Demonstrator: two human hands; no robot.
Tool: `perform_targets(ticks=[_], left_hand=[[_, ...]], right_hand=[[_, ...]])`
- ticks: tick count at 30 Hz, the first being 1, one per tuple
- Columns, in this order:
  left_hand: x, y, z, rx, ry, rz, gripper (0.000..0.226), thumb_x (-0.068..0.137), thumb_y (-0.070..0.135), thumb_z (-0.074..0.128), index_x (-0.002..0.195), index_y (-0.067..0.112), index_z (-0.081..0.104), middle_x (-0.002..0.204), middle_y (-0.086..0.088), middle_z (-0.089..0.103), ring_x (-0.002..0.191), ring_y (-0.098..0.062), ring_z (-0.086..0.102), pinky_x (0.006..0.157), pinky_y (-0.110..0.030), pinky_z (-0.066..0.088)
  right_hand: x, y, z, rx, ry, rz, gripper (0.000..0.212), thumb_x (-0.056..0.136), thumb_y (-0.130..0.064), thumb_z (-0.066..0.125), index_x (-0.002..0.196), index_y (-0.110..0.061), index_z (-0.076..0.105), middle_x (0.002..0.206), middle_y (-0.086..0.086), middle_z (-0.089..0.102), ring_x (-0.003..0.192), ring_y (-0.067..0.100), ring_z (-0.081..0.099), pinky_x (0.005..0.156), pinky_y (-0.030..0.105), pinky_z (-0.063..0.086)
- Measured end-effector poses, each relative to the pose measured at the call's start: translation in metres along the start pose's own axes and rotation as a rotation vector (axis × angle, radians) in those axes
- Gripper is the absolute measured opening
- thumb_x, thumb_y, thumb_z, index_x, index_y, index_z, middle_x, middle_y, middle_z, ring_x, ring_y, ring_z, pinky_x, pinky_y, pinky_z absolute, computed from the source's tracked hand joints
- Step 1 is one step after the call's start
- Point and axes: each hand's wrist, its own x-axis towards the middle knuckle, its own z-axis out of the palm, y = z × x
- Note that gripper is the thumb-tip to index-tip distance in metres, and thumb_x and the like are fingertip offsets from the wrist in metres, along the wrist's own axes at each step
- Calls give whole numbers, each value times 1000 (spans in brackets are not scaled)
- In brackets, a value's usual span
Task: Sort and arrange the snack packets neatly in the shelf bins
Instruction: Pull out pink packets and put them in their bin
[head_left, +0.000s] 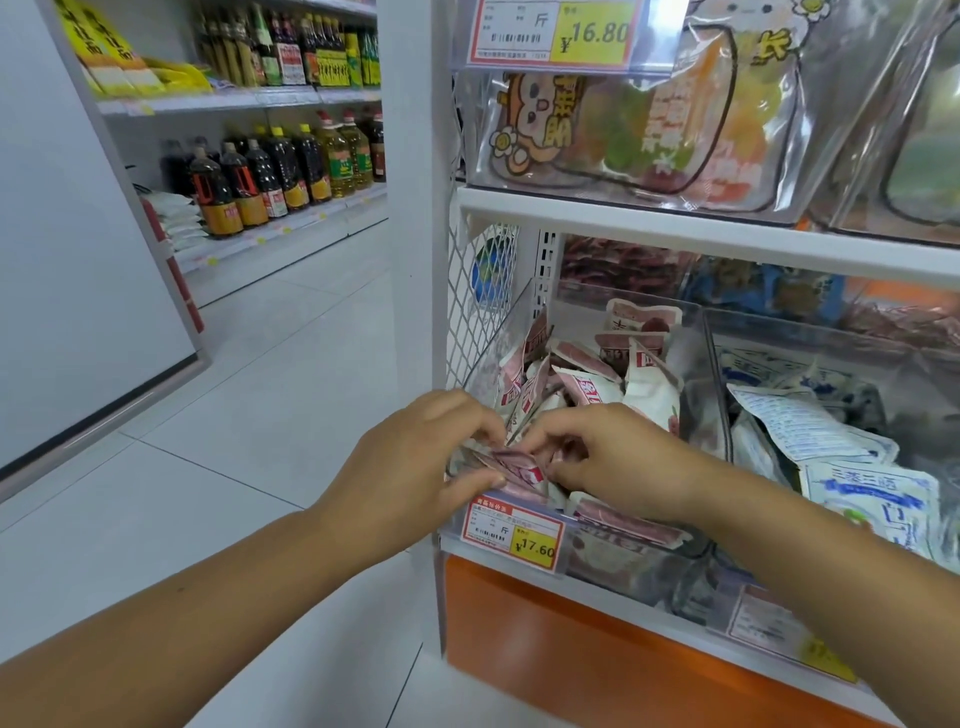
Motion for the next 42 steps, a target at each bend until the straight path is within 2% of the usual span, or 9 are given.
perform_targets(ticks=[5,7,10,16,24,29,32,37,42], left_hand=[[3,-2,-7,249,-124,163,45,92,51,47,132,31,53,134,15,52,120,-9,45,91,-26,44],[4,-1,-10,340,-186,242,41,96,49,36,127,34,58,125,17,60,113,-12,50,82,-32,50],[9,1,-9,399,-241,282,40,97,48,30,130,36,51,117,16,60,103,-11,52,79,-30,48],[15,6,-2,343,-305,243,41,100,50,24,131,40,49,112,16,60,103,-11,50,85,-30,41],[15,3,-3,338,-315,240,40,100,48,27,128,39,54,95,15,62,89,-12,50,78,-28,41],[15,2,-3,314,-312,231,42,100,50,26,127,40,56,93,16,62,88,-11,51,78,-27,41],[16,1,-3,318,-314,229,43,100,51,25,129,40,55,91,15,61,88,-12,50,77,-28,41],[15,1,-2,308,-311,211,47,99,51,22,132,39,54,95,15,61,92,-11,50,83,-30,42],[14,4,-2,305,-299,200,47,98,51,23,131,39,54,100,17,63,95,-9,51,85,-28,41]], right_hand=[[-9,-8,-25,-74,-228,45,22,94,-18,59,103,-36,66,88,-31,63,83,-12,59,78,10,45],[-6,-15,-49,-45,-208,68,21,95,-23,58,104,-38,69,89,-23,69,83,5,68,79,26,56],[15,-23,-64,9,-33,4,20,93,-17,61,102,-33,70,88,-14,73,75,-3,67,68,11,52],[65,-2,-13,-214,-330,-62,19,91,-14,61,108,-21,66,85,-16,62,79,3,58,73,20,46],[64,31,-43,-605,-430,-109,30,91,-24,56,108,-45,69,118,-23,60,112,7,55,96,32,45],[57,22,-57,-323,-530,27,27,86,-42,60,110,-35,69,104,-14,63,107,13,56,100,33,44],[53,17,-54,-370,-623,63,41,76,-55,68,116,-48,63,119,-13,58,116,9,49,106,33,37],[57,32,-35,-458,-350,-26,17,86,-50,61,94,-37,70,92,-14,67,88,7,61,87,38,50],[36,29,-41,-25,-43,-24,26,97,-30,54,76,-15,59,67,-6,50,61,4,43,63,21,36]])
